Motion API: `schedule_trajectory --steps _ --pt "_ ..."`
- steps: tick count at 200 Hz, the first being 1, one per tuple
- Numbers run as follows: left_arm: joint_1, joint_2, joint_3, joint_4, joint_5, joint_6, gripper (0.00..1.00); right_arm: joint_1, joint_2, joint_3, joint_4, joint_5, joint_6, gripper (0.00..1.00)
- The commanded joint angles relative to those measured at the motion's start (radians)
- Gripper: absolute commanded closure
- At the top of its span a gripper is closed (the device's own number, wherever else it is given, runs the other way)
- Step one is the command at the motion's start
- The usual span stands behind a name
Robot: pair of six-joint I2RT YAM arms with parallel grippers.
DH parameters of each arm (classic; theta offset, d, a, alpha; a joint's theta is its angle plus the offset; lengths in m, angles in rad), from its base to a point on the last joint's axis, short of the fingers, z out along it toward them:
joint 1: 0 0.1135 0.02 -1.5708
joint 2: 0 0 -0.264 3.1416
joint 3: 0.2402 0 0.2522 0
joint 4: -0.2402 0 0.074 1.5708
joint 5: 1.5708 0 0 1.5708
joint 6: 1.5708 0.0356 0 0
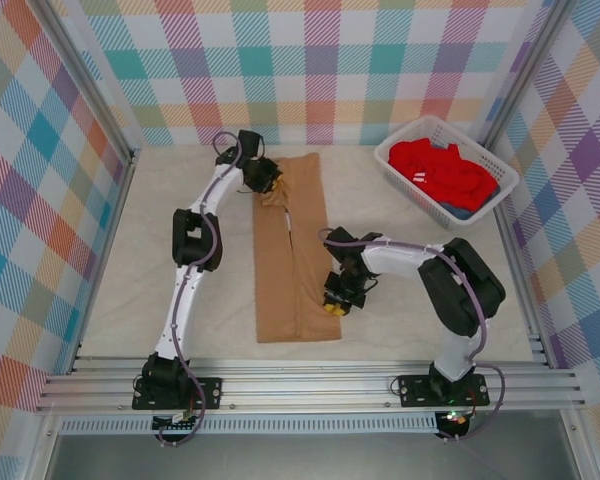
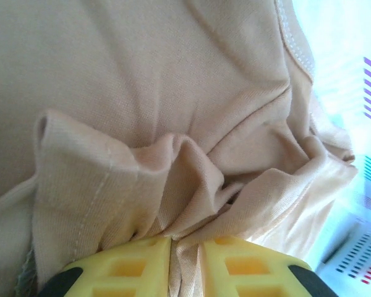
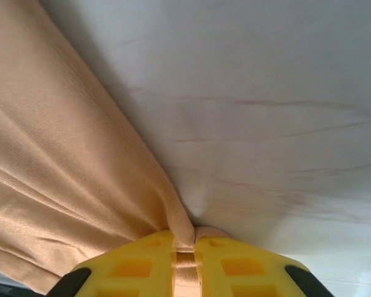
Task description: Fold and stack the t-shirts
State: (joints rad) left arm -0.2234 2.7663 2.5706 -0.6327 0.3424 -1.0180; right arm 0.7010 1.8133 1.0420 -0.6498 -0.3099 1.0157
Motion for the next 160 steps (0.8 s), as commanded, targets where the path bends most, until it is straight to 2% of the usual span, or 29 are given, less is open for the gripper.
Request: schedule_trajectory --steps 1,32,52,63,85,100,120,137,160 --pt "-0.002 0.108 -0.005 0.041 0.000 -0.057 0.78 0.019 0.122 -0.007 0.033 0.037 0.118 0.83" --pt "0.007 0.171 0.121 0.043 0.030 -0.065 0.76 0.020 0.127 0.041 0.024 0.067 0.133 0.82" --pt "0.013 0.113 0.153 0.014 0.033 -0.018 0.72 0.023 0.043 0.055 -0.010 0.138 0.104 0.77" --pt "0.012 0.038 0.161 -0.059 -0.008 0.042 0.67 0.023 -0.015 0.052 -0.024 0.173 0.086 0.73" --pt "0.009 -0.155 0.117 -0.306 -0.172 0.089 0.58 0.022 -0.130 0.053 -0.072 0.236 0.038 0.64" --pt "0.003 -0.321 -0.036 -0.365 -0.275 0.117 0.54 0.020 -0.187 0.054 -0.106 0.242 0.018 0.62" --pt "-0.001 -0.569 -0.358 -0.306 -0.330 0.174 0.51 0.020 -0.262 0.006 -0.114 0.218 0.012 0.61" --pt "-0.001 -0.780 -0.636 -0.265 -0.330 0.230 0.51 0.020 -0.326 -0.062 -0.108 0.187 0.006 0.62" --pt "-0.009 -1.052 -1.034 -0.266 -0.231 0.233 0.52 0.020 -0.388 -0.144 -0.102 0.143 0.019 0.63"
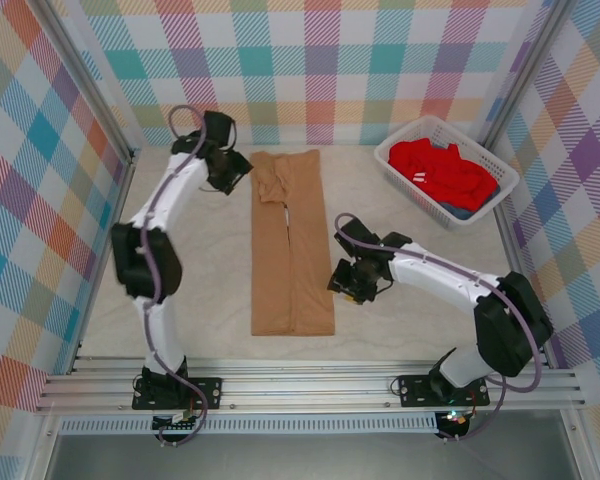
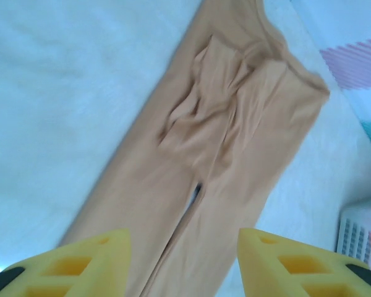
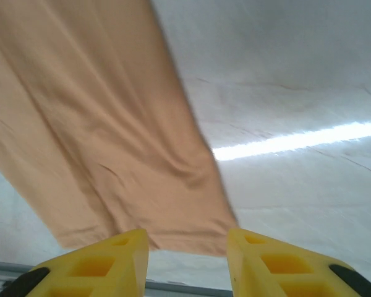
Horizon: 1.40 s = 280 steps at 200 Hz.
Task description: Fold and stack the t-shirts
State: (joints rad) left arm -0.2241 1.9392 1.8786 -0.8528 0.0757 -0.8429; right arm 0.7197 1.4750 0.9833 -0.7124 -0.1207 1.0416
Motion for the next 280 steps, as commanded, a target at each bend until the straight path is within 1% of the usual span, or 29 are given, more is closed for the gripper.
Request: schedule_trajectory --steps 1,18,36,43,61,83,107,125,151,166,178,193,208,219,243,248,280 --pt "-0.009 -0.237 -0.366 -0.045 0.040 0.058 0.52 0.001 -0.051 -0.089 -0.038 -0.052 -0.006 0.63" --pt "-0.034 -0.434 -0.684 -0.050 0.121 0.059 0.55 0.010 -0.073 -0.149 0.000 -0.106 0.042 0.65" --pt "-0.078 -0.592 -0.967 -0.016 0.258 0.038 0.54 0.029 -0.056 -0.193 0.065 -0.150 0.087 0.65" --pt "-0.110 -0.645 -1.067 0.009 0.299 0.018 0.53 0.041 -0.033 -0.202 0.095 -0.170 0.108 0.65" --pt "-0.185 -0.765 -1.250 0.116 0.371 -0.078 0.52 0.085 0.033 -0.209 0.182 -0.195 0.166 0.65" --pt "-0.234 -0.837 -1.370 0.256 0.405 -0.190 0.51 0.128 0.099 -0.212 0.260 -0.199 0.241 0.66" --pt "-0.280 -0.809 -1.391 0.319 0.391 -0.229 0.51 0.136 0.113 -0.211 0.248 -0.157 0.279 0.68" --pt "-0.308 -0.774 -1.398 0.376 0.379 -0.256 0.51 0.136 0.126 -0.215 0.267 -0.156 0.285 0.68" --pt "-0.317 -0.730 -1.384 0.433 0.349 -0.263 0.51 0.137 0.164 -0.202 0.299 -0.172 0.279 0.70" --pt "-0.319 -0.688 -1.384 0.472 0.350 -0.267 0.54 0.137 0.170 -0.194 0.299 -0.164 0.278 0.72" --pt "-0.327 -0.654 -1.383 0.504 0.350 -0.274 0.58 0.136 0.176 -0.187 0.306 -0.162 0.277 0.73" --pt "-0.335 -0.617 -1.374 0.534 0.339 -0.274 0.66 0.136 0.185 -0.176 0.313 -0.160 0.276 0.77" --pt "-0.336 -0.581 -1.357 0.554 0.335 -0.256 0.79 0.137 0.191 -0.169 0.322 -0.160 0.273 0.81" --pt "-0.336 -0.567 -1.336 0.528 0.309 -0.223 0.88 0.136 0.192 -0.167 0.336 -0.154 0.265 0.84" --pt "-0.336 -0.598 -1.335 0.516 0.277 -0.217 1.00 0.136 0.174 -0.162 0.328 -0.130 0.239 0.97" --pt "-0.337 -0.607 -1.334 0.505 0.272 -0.216 1.00 0.137 0.168 -0.161 0.319 -0.129 0.231 1.00" --pt "-0.340 -0.705 -1.331 0.348 0.267 -0.170 1.00 0.136 0.118 -0.169 0.254 -0.151 0.188 1.00"
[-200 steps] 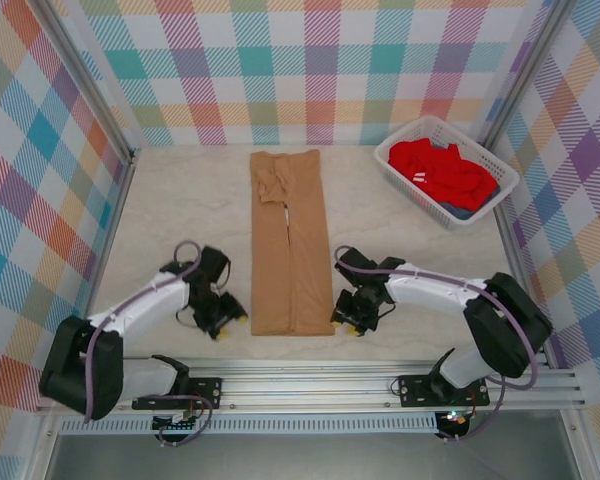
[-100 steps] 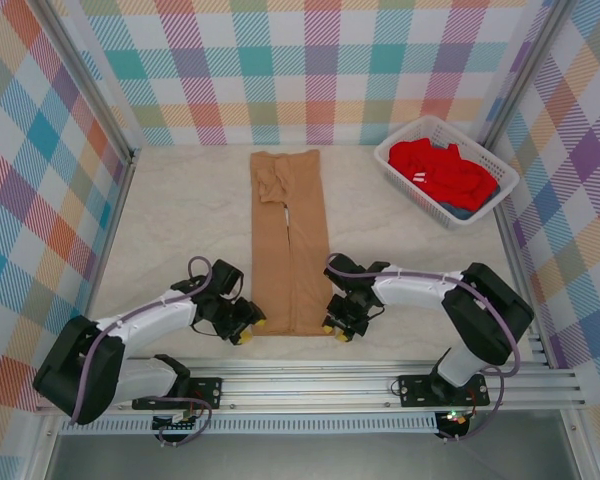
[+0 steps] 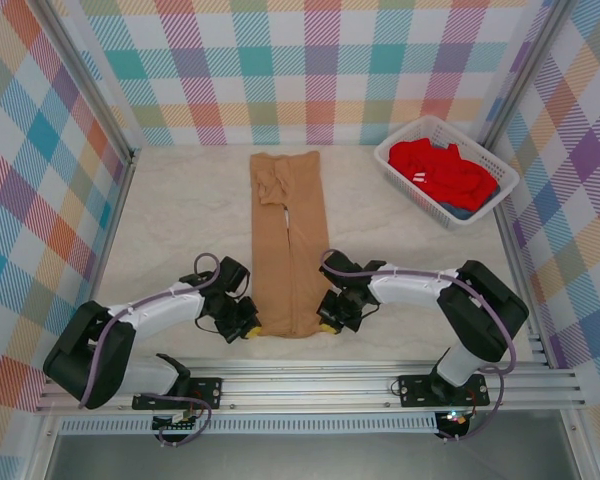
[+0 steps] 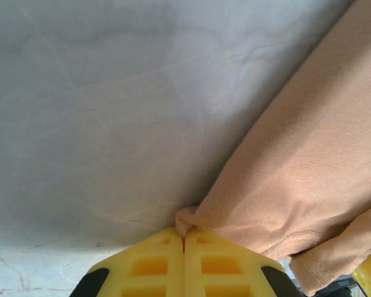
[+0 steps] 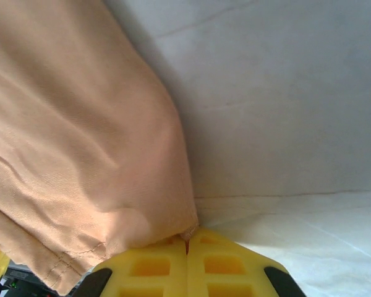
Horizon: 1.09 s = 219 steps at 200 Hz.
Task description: Fold and stack the t-shirts
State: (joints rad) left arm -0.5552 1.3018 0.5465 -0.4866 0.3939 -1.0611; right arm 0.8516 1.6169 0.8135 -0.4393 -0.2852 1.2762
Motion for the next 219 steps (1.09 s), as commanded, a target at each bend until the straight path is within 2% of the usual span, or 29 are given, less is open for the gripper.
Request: schedule_trajectory --steps 1,40,55,72,99,132,186,219 --pt "-0.009 -0.070 0.000 -0.027 -0.050 0.050 1.00 0.004 -0.026 0.001 -0.022 0.012 -0.049 1.00" --pt "-0.028 -0.238 -0.028 -0.184 0.020 0.062 1.00 0.024 -0.113 -0.004 -0.128 -0.045 -0.077 1.00" --pt "-0.026 -0.296 0.006 -0.213 -0.011 0.047 1.00 0.022 -0.154 -0.003 -0.142 -0.042 -0.061 1.00" --pt "-0.019 -0.288 0.067 -0.208 -0.050 0.033 1.00 -0.002 -0.167 0.027 -0.162 -0.036 -0.064 1.00" --pt "0.043 -0.198 0.159 -0.175 -0.101 0.040 1.00 -0.076 -0.131 0.115 -0.196 -0.033 -0.116 1.00" --pt "0.166 -0.053 0.273 -0.092 -0.087 0.054 1.00 -0.189 -0.025 0.291 -0.224 -0.074 -0.208 1.00" --pt "0.310 0.247 0.607 -0.113 -0.082 0.166 1.00 -0.336 0.239 0.646 -0.294 -0.092 -0.316 1.00" --pt "0.357 0.432 0.763 -0.110 -0.079 0.196 1.00 -0.394 0.424 0.859 -0.315 -0.113 -0.355 1.00"
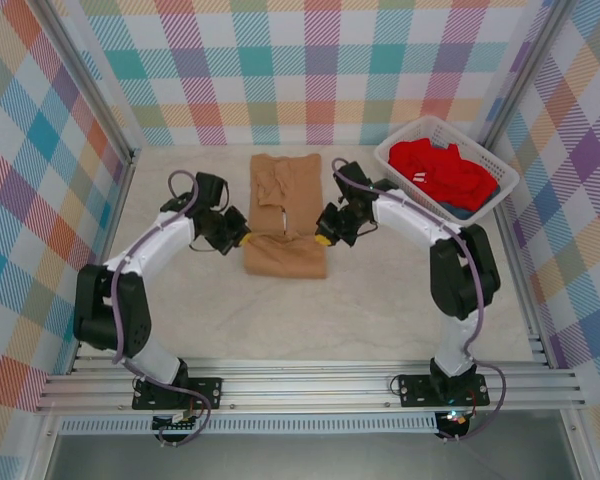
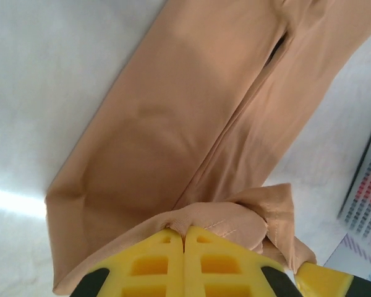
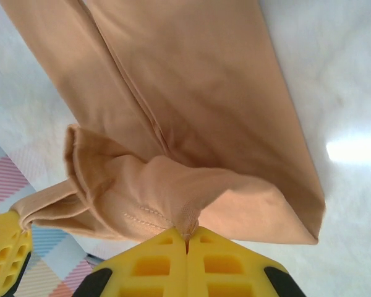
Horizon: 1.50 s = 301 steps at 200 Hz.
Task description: Fold and stack the t-shirts
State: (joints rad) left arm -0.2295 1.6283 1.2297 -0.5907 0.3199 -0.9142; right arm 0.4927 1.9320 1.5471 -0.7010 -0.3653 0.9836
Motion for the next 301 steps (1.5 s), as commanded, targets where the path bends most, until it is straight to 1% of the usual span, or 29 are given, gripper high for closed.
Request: schedule_trajectory --steps 1,23,37,39,43,45,46,54,58,70,77,95,114,124,134,139,147,152,164,184,198,208,215,223,234,241,260,285,301 --pt "0.032 0.110 0.082 -0.003 -0.004 0.050 1.00 -0.037 0.116 0.139 -0.056 -0.035 -0.066 1.00" --pt "0.046 0.224 0.162 0.015 0.017 0.056 1.00 -0.066 0.236 0.285 -0.082 -0.035 -0.082 1.00" --pt "0.048 0.302 0.219 0.001 0.030 0.070 1.00 -0.081 0.310 0.361 -0.078 -0.067 -0.081 1.00" --pt "0.047 0.311 0.228 -0.005 0.028 0.073 0.98 -0.084 0.323 0.372 -0.079 -0.073 -0.080 0.99" --pt "0.048 0.327 0.246 -0.013 0.027 0.079 0.93 -0.087 0.346 0.393 -0.081 -0.087 -0.079 0.93" --pt "0.050 0.334 0.253 -0.015 0.027 0.082 0.89 -0.089 0.362 0.409 -0.083 -0.095 -0.079 0.88" --pt "0.050 0.335 0.257 -0.015 0.027 0.083 0.87 -0.089 0.362 0.409 -0.083 -0.095 -0.079 0.88" --pt "0.050 0.356 0.276 -0.007 0.026 0.097 0.74 -0.095 0.397 0.446 -0.086 -0.110 -0.090 0.75" --pt "0.051 0.360 0.282 -0.001 0.021 0.105 0.69 -0.097 0.413 0.468 -0.097 -0.104 -0.103 0.70" --pt "0.052 0.351 0.293 0.002 -0.003 0.119 0.59 -0.101 0.422 0.500 -0.125 -0.072 -0.137 0.63" --pt "0.053 0.330 0.286 0.007 -0.017 0.124 0.57 -0.104 0.410 0.499 -0.132 -0.055 -0.152 0.60" --pt "0.051 0.235 0.223 -0.001 -0.058 0.124 0.55 -0.106 0.322 0.417 -0.104 0.004 -0.180 0.57" --pt "0.051 0.108 0.075 0.012 -0.072 0.105 0.57 -0.102 0.188 0.229 -0.041 0.027 -0.174 0.57" --pt "0.050 0.063 -0.014 0.022 -0.050 0.091 0.62 -0.094 0.117 0.107 0.008 0.020 -0.156 0.59" --pt "0.048 0.033 -0.085 0.016 -0.030 0.085 0.71 -0.079 0.057 -0.009 0.054 0.006 -0.128 0.61" --pt "0.047 0.022 -0.111 0.010 -0.025 0.081 0.77 -0.070 0.033 -0.059 0.074 -0.004 -0.111 0.62" --pt "0.047 0.003 -0.160 0.031 -0.005 0.068 0.89 -0.050 0.000 -0.130 0.107 -0.014 -0.089 0.64" --pt "0.044 -0.006 -0.190 0.051 0.008 0.060 0.94 -0.033 -0.021 -0.175 0.131 -0.018 -0.077 0.66" --pt "0.035 -0.008 -0.223 0.083 0.033 0.052 0.97 -0.008 -0.043 -0.225 0.166 -0.016 -0.065 0.72" --pt "0.025 0.030 -0.181 0.103 0.040 0.054 0.98 0.009 -0.039 -0.241 0.215 -0.012 -0.057 0.84" --pt "0.021 0.072 -0.139 0.110 0.048 0.051 0.99 0.009 -0.007 -0.206 0.205 -0.015 -0.069 0.87" --pt "0.014 0.106 -0.107 0.078 0.050 0.068 0.99 0.010 0.020 -0.176 0.180 -0.020 -0.092 0.84" --pt "0.005 0.124 -0.090 0.038 0.037 0.083 0.97 0.012 0.034 -0.161 0.153 -0.017 -0.105 0.79" --pt "-0.003 0.141 -0.089 -0.013 0.026 0.087 0.91 0.012 0.042 -0.160 0.128 -0.014 -0.103 0.73" --pt "-0.010 0.149 -0.127 -0.015 0.052 0.063 0.81 0.011 0.036 -0.191 0.123 -0.016 -0.080 0.68" --pt "-0.014 0.141 -0.158 -0.003 0.061 0.038 0.76 0.011 0.024 -0.221 0.139 -0.020 -0.061 0.66" --pt "-0.022 0.123 -0.214 0.037 0.070 -0.023 0.68 0.011 -0.010 -0.302 0.204 -0.031 -0.001 0.63" --pt "-0.034 0.131 -0.232 0.103 0.096 -0.110 0.62 0.012 0.009 -0.309 0.227 -0.057 0.026 0.59" --pt "-0.037 0.147 -0.226 0.133 0.099 -0.134 0.60 0.012 0.033 -0.294 0.227 -0.064 0.031 0.59"
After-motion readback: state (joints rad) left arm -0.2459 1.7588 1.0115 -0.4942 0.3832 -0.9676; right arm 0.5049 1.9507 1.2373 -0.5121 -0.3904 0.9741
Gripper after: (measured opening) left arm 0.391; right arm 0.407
